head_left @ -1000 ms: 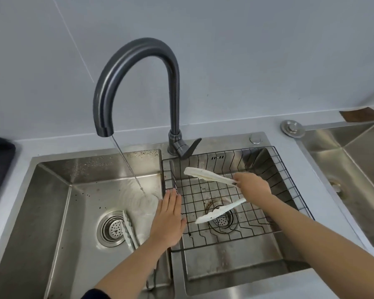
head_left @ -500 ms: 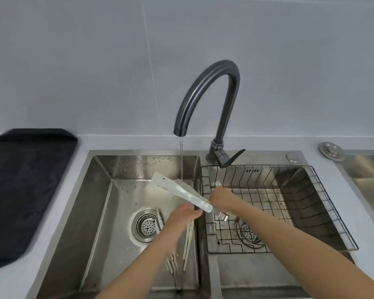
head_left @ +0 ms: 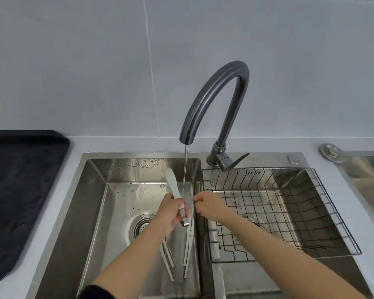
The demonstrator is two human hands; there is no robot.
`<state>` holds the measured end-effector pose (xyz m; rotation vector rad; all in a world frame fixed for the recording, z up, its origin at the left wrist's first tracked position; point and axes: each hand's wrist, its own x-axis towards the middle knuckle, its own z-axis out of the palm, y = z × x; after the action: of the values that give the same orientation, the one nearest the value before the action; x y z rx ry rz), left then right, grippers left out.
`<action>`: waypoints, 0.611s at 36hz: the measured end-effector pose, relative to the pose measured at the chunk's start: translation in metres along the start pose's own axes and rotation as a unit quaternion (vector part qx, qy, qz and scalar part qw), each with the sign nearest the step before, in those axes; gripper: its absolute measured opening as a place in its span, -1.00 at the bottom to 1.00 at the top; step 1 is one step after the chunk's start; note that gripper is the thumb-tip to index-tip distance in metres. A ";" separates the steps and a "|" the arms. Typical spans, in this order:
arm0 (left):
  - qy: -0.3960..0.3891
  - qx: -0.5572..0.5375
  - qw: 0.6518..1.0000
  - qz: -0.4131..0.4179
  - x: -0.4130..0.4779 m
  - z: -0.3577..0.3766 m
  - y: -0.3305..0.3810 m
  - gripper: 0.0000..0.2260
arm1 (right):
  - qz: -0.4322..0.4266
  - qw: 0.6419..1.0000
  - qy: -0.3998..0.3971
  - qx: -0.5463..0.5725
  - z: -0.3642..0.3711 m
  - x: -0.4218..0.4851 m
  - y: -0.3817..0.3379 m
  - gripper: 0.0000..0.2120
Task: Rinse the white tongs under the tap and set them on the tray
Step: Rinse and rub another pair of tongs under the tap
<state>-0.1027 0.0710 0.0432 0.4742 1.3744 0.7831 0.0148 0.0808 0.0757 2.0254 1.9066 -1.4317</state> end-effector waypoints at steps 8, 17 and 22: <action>-0.012 0.035 0.999 -0.022 0.009 0.000 0.005 -0.94 | -0.121 0.992 -0.026 0.015 0.003 -0.010 -0.004 -0.69; -0.015 0.090 0.995 -0.031 0.012 0.004 0.004 -0.87 | -0.122 0.989 -0.067 0.040 0.003 0.002 -0.001 -0.56; -0.007 0.157 0.988 -0.003 0.011 0.005 0.002 -0.82 | -0.117 0.990 -0.080 0.012 0.005 0.012 -0.002 -0.54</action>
<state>-0.0981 0.0812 0.0385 0.7196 1.4934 0.5573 0.0089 0.0879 0.0665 1.6805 2.1232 -1.6168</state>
